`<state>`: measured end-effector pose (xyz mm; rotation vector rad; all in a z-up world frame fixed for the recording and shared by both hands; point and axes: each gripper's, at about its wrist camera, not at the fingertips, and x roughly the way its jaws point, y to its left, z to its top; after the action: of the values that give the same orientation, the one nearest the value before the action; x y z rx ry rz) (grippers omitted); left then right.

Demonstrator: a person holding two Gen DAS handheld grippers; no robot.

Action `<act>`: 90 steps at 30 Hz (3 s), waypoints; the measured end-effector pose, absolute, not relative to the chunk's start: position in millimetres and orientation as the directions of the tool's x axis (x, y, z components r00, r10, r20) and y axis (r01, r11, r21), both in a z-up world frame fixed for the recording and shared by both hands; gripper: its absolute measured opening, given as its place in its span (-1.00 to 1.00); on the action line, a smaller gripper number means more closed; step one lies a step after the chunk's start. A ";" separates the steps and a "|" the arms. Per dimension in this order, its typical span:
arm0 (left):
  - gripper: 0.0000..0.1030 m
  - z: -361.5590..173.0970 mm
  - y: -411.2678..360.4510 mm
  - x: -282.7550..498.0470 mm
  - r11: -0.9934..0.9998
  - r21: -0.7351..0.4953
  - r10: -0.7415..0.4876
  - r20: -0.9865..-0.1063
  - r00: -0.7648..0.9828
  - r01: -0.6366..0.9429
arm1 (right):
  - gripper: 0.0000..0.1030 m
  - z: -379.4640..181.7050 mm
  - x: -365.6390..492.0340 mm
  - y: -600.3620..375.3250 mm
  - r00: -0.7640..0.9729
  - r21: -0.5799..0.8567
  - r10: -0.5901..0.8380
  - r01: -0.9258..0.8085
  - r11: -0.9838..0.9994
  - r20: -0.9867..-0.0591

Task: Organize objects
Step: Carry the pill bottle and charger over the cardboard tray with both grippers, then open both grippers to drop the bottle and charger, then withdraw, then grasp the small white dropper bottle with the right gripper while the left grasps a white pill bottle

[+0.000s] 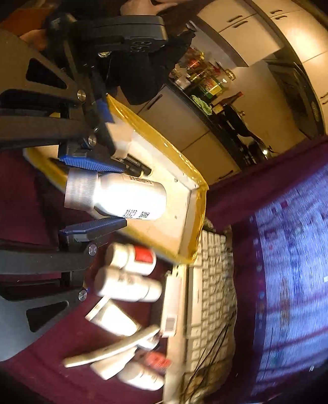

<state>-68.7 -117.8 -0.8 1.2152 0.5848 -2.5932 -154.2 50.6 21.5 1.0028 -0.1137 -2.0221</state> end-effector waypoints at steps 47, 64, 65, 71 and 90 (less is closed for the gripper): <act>0.36 -2.5 -93.0 -72.8 -0.945 -0.015 -0.212 -0.733 -0.647 0.327 | 0.04 10.6 -188.7 32.3 -0.285 0.431 -0.711 0.632 -0.644 -0.643; 0.60 7.8 10.8 -83.9 -0.983 0.105 -0.184 -0.632 -0.752 0.153 | 0.24 5.6 -158.4 186.7 -0.551 0.310 -0.611 0.544 -0.779 -0.568; 0.60 7.3 13.1 -84.7 -0.983 0.110 -0.186 -0.633 -0.752 0.150 | 0.24 5.8 -159.7 187.5 -0.561 0.297 -0.600 0.540 -0.787 -0.570; 0.60 2.7 20.9 -86.3 -0.981 0.130 -0.193 -0.642 -0.742 0.142 | 0.24 1.8 -169.4 195.0 -0.556 0.318 -0.595 0.519 -0.794 -0.580; 0.24 -8.4 24.5 -172.0 -0.998 -0.044 0.009 -0.786 -0.618 0.042 | -0.11 -8.9 -221.2 205.3 -0.544 0.303 -0.485 0.392 -0.868 -0.685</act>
<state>-172.0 24.5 -8.4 1.3638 0.0905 -2.8082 -221.2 205.3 -8.9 1.1073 -0.1551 -2.3870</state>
